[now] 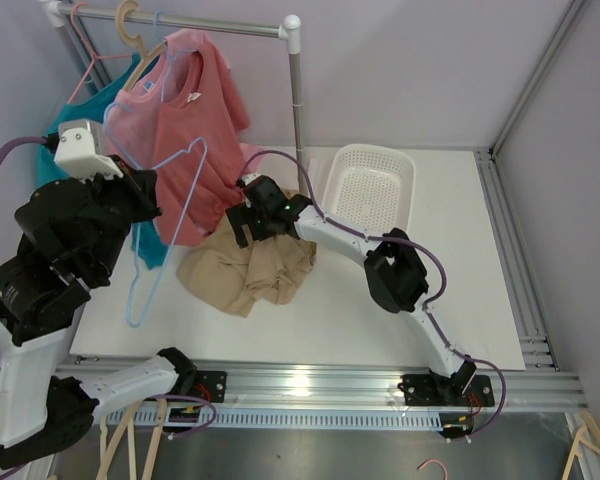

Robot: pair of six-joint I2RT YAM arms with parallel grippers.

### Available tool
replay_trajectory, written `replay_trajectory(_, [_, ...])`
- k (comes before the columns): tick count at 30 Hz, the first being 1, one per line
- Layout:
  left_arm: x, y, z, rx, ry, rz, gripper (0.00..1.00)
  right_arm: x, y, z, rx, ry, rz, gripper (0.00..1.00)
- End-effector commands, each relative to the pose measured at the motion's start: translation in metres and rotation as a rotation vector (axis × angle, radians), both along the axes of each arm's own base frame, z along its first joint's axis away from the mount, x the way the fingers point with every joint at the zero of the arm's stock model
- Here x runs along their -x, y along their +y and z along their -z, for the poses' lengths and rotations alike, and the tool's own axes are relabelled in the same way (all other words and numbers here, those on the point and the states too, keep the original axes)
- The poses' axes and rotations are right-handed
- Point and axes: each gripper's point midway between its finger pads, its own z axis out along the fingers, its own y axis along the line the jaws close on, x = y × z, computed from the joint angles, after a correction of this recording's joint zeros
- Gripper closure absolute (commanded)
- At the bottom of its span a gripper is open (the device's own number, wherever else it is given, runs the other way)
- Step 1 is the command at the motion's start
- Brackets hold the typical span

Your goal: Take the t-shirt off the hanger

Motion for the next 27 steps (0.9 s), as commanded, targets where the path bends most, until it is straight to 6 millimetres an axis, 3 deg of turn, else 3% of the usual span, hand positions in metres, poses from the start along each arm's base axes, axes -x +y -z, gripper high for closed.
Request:
replay_trajectory(1, [-0.007, -0.011, -0.016, 0.001, -0.052, 0.049, 0.99, 0.017, -0.002, 0.038, 0.064, 0.115, -0.04, 0.01])
replay_trajectory(3, [-0.011, -0.014, -0.016, -0.001, -0.047, 0.055, 0.99, 0.026, -0.01, 0.064, 0.13, 0.16, -0.037, 0.01])
replay_trajectory(7, [-0.017, -0.021, -0.021, -0.004, -0.043, 0.067, 0.99, 0.04, -0.014, 0.091, 0.201, 0.192, -0.062, 0.0])
replay_trajectory(9, [-0.022, -0.024, -0.021, -0.01, -0.042, 0.066, 0.99, 0.045, -0.014, 0.1, 0.234, 0.197, -0.078, 0.22])
replay_trajectory(10, [-0.025, -0.024, -0.02, -0.013, -0.04, 0.06, 0.99, 0.046, -0.015, 0.101, 0.248, 0.198, -0.077, 0.81])
replay_trajectory(11, [-0.027, -0.025, -0.02, -0.015, -0.04, 0.057, 0.99, 0.044, -0.021, 0.102, 0.276, 0.186, -0.056, 1.0])
replay_trajectory(14, [-0.035, -0.03, -0.021, -0.023, -0.039, 0.059, 0.99, 0.043, -0.018, 0.081, 0.226, 0.154, -0.046, 1.0])
replay_trajectory(15, [-0.036, -0.03, -0.024, -0.022, -0.045, 0.058, 0.99, 0.051, -0.028, 0.087, 0.232, 0.172, -0.039, 1.0])
replay_trajectory(16, [-0.04, -0.033, -0.026, -0.021, -0.055, 0.063, 0.99, 0.051, -0.025, 0.049, 0.162, 0.131, -0.037, 1.0])
replay_trajectory(18, [-0.046, -0.035, -0.025, -0.037, -0.064, 0.058, 0.99, 0.058, -0.031, 0.026, 0.111, 0.113, -0.035, 1.0])
replay_trajectory(19, [-0.051, -0.038, -0.031, -0.03, -0.091, 0.062, 0.99, 0.063, -0.032, -0.019, 0.044, 0.068, -0.037, 1.0])
replay_trajectory(21, [-0.06, -0.04, -0.031, -0.038, -0.101, 0.052, 0.99, 0.074, -0.04, -0.056, -0.001, 0.034, -0.04, 1.0])
replay_trajectory(22, [-0.064, -0.04, -0.032, -0.038, -0.104, 0.041, 0.99, 0.082, -0.05, -0.094, -0.051, -0.011, -0.037, 1.0])
replay_trajectory(27, [-0.093, -0.05, -0.039, -0.035, -0.169, 0.009, 0.99, 0.098, -0.1, -0.188, -0.123, -0.136, 0.044, 1.0])
